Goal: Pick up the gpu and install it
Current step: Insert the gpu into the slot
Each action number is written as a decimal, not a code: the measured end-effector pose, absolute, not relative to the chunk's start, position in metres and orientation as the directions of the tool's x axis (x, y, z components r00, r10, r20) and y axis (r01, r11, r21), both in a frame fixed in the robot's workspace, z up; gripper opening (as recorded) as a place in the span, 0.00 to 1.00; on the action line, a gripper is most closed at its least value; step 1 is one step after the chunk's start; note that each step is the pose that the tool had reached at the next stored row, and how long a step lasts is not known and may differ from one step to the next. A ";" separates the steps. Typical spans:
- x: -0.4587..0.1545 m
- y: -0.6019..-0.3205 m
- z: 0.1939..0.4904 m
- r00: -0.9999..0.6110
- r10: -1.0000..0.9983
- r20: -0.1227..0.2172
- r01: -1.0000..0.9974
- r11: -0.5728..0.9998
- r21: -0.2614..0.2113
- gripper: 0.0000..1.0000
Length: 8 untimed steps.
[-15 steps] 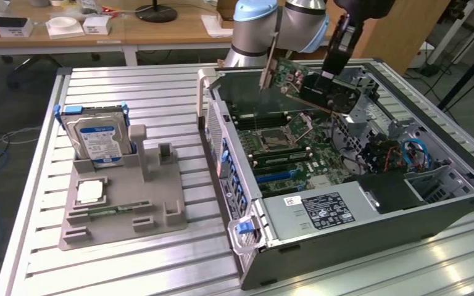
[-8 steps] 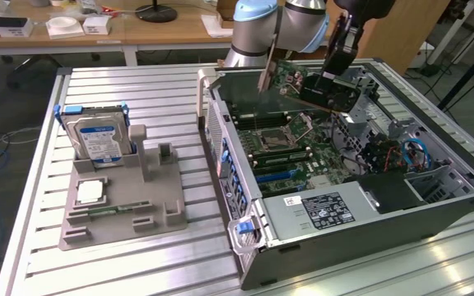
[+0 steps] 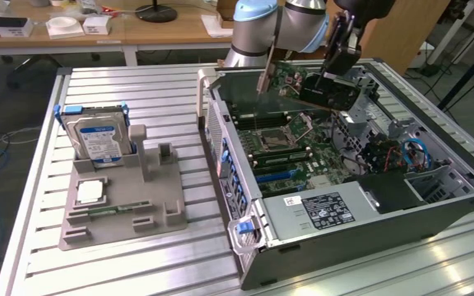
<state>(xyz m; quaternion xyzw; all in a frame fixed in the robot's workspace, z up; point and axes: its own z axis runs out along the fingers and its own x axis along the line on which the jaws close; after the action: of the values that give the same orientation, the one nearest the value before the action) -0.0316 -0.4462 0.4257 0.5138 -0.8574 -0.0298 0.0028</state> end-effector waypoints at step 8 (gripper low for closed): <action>-0.031 -0.446 0.426 -0.404 -0.914 -0.034 -0.914 0.402 0.051 0.26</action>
<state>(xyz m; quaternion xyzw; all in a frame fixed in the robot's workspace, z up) -0.0315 -0.4462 0.4257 0.5461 -0.8371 -0.0307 -0.0004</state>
